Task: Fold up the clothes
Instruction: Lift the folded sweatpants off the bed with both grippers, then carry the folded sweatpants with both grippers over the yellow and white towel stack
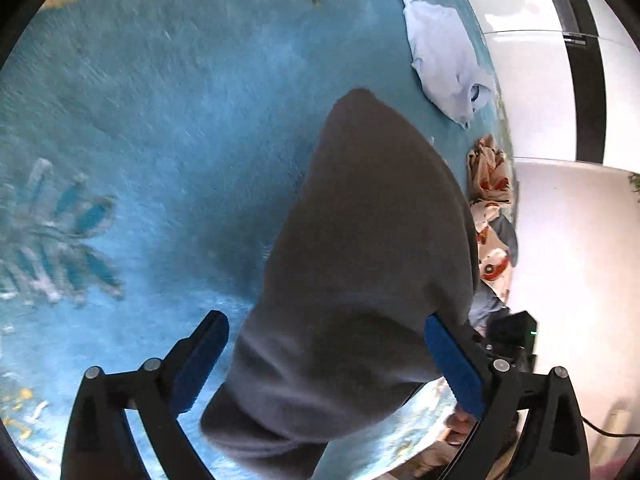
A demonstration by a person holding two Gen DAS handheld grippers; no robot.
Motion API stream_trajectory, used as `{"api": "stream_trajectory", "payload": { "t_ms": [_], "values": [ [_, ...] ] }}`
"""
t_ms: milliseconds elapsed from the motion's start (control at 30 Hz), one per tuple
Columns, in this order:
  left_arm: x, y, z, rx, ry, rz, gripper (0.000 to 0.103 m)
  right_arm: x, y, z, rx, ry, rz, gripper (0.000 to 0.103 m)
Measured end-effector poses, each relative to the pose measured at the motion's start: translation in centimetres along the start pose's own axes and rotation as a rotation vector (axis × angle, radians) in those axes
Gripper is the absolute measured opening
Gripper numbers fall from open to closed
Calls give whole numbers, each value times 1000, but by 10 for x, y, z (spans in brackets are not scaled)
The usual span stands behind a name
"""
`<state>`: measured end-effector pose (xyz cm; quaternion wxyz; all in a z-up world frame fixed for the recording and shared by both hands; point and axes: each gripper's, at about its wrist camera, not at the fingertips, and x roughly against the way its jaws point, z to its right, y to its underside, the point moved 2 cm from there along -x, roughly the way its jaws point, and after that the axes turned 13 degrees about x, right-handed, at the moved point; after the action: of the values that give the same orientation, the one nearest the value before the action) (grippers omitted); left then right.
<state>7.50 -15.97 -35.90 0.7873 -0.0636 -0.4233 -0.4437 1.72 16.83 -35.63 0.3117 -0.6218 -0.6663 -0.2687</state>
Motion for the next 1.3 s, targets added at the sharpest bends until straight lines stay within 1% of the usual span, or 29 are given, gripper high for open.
{"api": "stream_trajectory", "payload": {
  "t_ms": [167,300,367,467,533,600,633,667,700,733,800,933,1000,1100,1300],
  "values": [
    [-19,-5,7,-44,27,-48,103,-10,-5,2,24,-82,8,101],
    [-26,-9,14,-56,11,-53,103,-20,-11,-3,23,-127,23,101],
    [-26,-9,17,-56,5,-51,102,-24,-15,-7,22,-128,28,101],
    [-24,-9,21,-47,-3,-44,101,-28,-16,-14,17,-86,25,101],
    [-21,-7,25,-46,-9,-36,98,-25,-18,-17,-2,-70,23,96],
    [-18,-5,29,-63,-18,-32,93,-21,-19,-19,-33,-49,20,83],
    [-16,-3,32,-74,-18,-31,88,-19,-19,-21,-43,-38,19,80],
    [-12,0,36,-89,-19,-30,84,-16,-18,-24,-45,-28,19,76],
    [-8,1,39,-102,-20,-27,82,-13,-18,-28,-43,-20,20,72],
    [-5,2,42,-111,-20,-25,79,-9,-18,-33,-40,-14,24,70],
    [3,5,50,-123,-15,-21,77,1,-18,-46,-28,-7,33,64],
    [26,19,65,-168,-16,-18,77,24,-14,-73,7,4,41,61],
    [43,28,74,-200,-5,-16,77,36,-11,-85,18,8,45,61],
    [71,43,86,-247,19,-12,77,62,-4,-106,31,12,72,61],
    [112,66,121,-349,36,-9,77,108,8,-147,50,28,121,61]
  ]
}}
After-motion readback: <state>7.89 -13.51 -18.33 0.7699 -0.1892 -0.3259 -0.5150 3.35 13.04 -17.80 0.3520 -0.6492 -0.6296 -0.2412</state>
